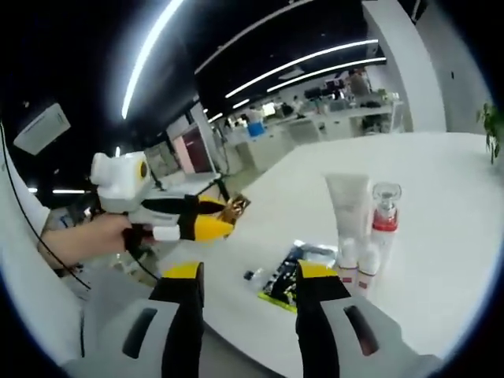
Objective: Arrange the skincare products in the storage area until every visible bottle or jar stands upright without overlapping.
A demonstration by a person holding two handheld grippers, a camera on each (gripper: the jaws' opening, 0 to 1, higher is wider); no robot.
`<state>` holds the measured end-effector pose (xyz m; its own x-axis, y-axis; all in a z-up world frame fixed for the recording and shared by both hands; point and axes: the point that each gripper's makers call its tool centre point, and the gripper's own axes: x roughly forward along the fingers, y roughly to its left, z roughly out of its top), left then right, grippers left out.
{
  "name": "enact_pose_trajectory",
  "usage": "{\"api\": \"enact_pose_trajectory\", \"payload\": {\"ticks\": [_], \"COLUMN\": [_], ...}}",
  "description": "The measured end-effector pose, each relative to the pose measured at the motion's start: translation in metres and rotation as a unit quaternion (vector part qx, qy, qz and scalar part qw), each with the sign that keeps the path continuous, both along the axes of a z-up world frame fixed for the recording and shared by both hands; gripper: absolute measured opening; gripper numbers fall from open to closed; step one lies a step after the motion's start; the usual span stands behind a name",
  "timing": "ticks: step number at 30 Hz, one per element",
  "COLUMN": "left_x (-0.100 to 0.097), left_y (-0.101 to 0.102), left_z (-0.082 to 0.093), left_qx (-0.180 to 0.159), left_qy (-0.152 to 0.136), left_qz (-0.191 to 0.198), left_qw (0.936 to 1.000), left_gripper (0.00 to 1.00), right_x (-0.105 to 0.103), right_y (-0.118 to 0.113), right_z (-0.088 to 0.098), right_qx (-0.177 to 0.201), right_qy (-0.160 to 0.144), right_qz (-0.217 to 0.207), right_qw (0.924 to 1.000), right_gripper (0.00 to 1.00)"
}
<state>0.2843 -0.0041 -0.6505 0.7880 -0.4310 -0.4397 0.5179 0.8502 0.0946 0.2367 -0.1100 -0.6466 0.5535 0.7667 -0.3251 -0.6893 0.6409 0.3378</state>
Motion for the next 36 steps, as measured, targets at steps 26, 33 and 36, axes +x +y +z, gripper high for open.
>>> {"api": "enact_pose_trajectory", "payload": {"ticks": [26,33,36], "left_x": [-0.061,-0.065,-0.065], "left_y": [-0.056,-0.055,-0.054], "left_z": [0.014,0.009,0.009], "left_qx": [0.034,0.024,0.023], "left_qy": [-0.050,-0.043,-0.042], "left_qz": [-0.096,-0.093,-0.090], "left_qw": [0.9935,0.9945,0.9948], "left_gripper": [0.39,0.39,0.39], "right_x": [-0.007,-0.011,-0.011], "right_y": [0.027,0.031,0.032], "right_z": [0.009,0.005,0.005], "right_qx": [0.122,0.125,0.129], "right_qy": [0.064,0.073,0.076], "right_qz": [0.008,0.012,0.012], "right_qw": [0.9905,0.9893,0.9886], "right_gripper": [0.14,0.02,0.01]}}
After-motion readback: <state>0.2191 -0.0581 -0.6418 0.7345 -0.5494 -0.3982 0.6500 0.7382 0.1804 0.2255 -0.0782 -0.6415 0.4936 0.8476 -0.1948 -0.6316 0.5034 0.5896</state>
